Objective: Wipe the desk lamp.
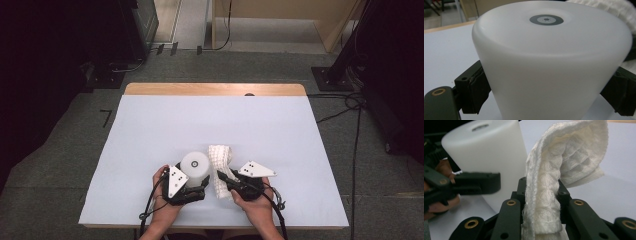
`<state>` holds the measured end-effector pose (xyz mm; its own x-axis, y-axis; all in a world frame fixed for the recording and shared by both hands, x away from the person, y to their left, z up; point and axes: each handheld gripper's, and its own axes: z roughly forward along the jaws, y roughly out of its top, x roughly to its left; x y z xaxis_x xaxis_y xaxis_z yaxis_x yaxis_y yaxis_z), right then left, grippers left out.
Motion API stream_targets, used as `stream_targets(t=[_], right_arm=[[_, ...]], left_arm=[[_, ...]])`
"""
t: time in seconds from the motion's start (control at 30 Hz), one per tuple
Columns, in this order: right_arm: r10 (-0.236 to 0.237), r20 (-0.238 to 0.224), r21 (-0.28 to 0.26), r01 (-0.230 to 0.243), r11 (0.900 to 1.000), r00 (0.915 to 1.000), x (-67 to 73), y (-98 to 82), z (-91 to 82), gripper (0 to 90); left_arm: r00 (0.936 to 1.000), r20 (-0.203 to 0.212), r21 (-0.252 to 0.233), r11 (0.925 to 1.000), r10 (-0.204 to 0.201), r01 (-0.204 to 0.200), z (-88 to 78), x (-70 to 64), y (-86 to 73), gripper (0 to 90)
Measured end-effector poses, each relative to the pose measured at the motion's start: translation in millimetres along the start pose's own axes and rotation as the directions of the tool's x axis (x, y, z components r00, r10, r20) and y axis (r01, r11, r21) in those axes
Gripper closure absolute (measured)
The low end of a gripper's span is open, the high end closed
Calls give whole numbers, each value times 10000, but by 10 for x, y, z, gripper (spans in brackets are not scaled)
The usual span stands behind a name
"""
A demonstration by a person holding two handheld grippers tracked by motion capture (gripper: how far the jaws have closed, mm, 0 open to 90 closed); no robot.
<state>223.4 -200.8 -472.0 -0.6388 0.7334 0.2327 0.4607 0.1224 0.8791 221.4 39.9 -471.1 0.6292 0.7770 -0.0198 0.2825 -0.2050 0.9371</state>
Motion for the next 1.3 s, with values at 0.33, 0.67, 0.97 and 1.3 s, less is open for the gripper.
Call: stream_targets(t=[0.33, 0.67, 0.97, 1.3], right_arm=[[-68, -219, 53, 69, 10000, 9997, 97, 1, 32, 733], [-482, -464, -1103, 429, 9930, 9978, 234, 226, -206, 734], [-81, -304, 353, 91, 9993, 9995, 98, -16, 68, 733], [232, 182, -44, -231, 9997, 9996, -57, 12, -25, 733]], left_arm=[[9851, 1665, -494, 9981, 439, -361, -64, 115, 35, 87], [9838, 1750, -331, 9989, 386, -333, -29, 124, 25, 87], [9821, 1831, -515, 9981, 440, -351, -57, 158, 45, 87], [9829, 1630, -198, 9963, 860, -839, 44, 184, -91, 86]])
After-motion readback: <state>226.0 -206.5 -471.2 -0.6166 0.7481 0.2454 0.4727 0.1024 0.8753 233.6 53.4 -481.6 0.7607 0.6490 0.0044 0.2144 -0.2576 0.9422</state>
